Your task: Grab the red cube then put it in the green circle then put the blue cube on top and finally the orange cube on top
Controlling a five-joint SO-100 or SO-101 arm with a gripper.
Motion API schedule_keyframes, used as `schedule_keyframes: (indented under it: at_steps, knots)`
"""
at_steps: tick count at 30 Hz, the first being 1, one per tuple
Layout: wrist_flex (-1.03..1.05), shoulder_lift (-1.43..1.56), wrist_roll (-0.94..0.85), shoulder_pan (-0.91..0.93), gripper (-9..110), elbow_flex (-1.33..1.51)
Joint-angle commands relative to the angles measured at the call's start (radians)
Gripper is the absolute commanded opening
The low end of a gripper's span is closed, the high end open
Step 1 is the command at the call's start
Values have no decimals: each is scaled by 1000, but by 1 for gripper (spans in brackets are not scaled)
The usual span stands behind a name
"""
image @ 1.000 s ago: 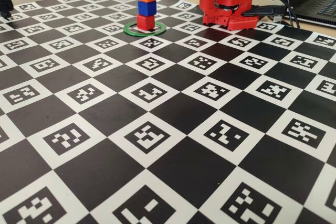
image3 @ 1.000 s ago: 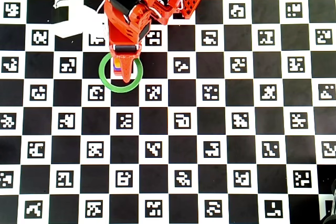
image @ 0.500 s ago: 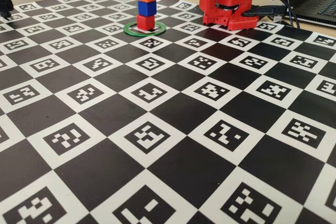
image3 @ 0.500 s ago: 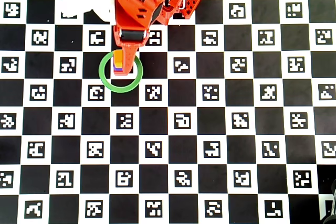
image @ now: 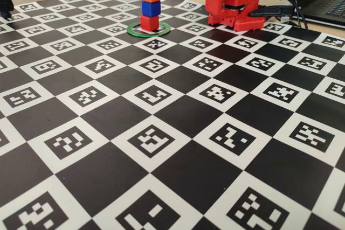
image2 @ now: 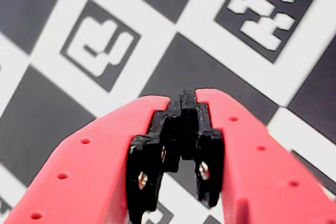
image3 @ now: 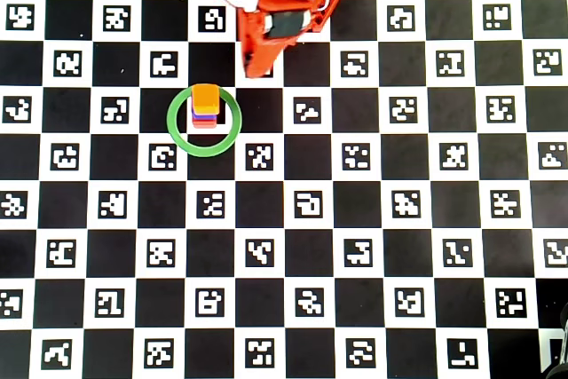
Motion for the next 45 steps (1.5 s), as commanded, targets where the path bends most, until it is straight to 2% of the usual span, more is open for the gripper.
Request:
schedule_keyframes:
  at_steps: [1, 8, 11, 17, 34, 45]
  knots:
    - [-155, 72, -41, -117, -6, 106]
    - [-354, 117, -176, -224, -6, 325]
    - [-440, 138, -365, -249, -6, 442]
    - [-483, 170, -502, -281, -6, 623]
    - [-342, 262, -658, -333, -6, 917]
    - [-172, 350, -692, -341, -6, 919]
